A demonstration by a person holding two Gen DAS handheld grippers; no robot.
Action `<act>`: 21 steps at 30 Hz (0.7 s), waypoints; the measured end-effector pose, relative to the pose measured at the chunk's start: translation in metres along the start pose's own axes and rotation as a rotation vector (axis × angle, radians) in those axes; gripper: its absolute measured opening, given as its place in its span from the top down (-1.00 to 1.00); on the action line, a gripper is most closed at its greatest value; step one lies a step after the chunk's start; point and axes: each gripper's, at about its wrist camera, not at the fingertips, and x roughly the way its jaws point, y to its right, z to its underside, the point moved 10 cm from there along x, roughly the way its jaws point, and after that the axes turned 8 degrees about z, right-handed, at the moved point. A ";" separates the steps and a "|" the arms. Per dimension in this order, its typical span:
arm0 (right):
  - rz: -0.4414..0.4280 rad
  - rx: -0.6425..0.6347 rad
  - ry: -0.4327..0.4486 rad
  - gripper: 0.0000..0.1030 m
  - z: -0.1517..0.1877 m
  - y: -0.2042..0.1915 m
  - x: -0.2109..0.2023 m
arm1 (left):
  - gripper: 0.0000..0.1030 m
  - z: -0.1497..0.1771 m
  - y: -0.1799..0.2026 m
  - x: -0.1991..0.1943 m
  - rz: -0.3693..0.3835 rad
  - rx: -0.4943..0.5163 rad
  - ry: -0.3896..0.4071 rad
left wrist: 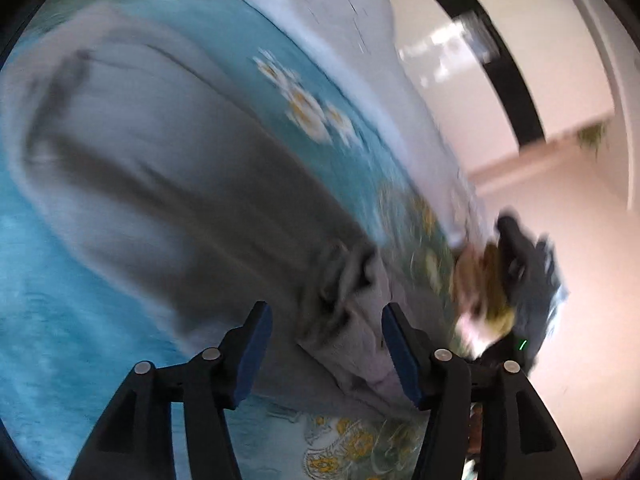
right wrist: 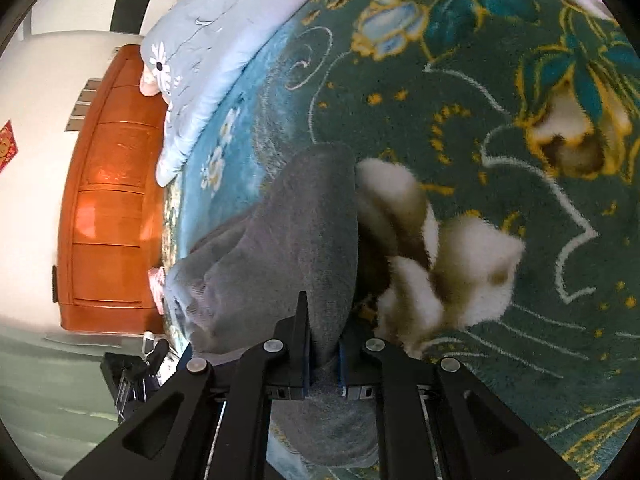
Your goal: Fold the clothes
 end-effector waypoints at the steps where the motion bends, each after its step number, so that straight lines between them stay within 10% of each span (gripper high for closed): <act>1: 0.007 -0.016 0.003 0.73 0.000 -0.001 -0.002 | -0.21 0.003 0.001 0.005 -0.012 0.009 -0.010; 15: 0.105 -0.150 0.068 0.70 0.001 -0.013 -0.032 | -0.29 0.030 0.012 0.038 0.032 0.008 -0.093; 21: 0.108 -0.163 0.086 0.70 0.000 -0.021 -0.036 | 0.54 0.023 0.010 0.031 0.013 0.015 -0.043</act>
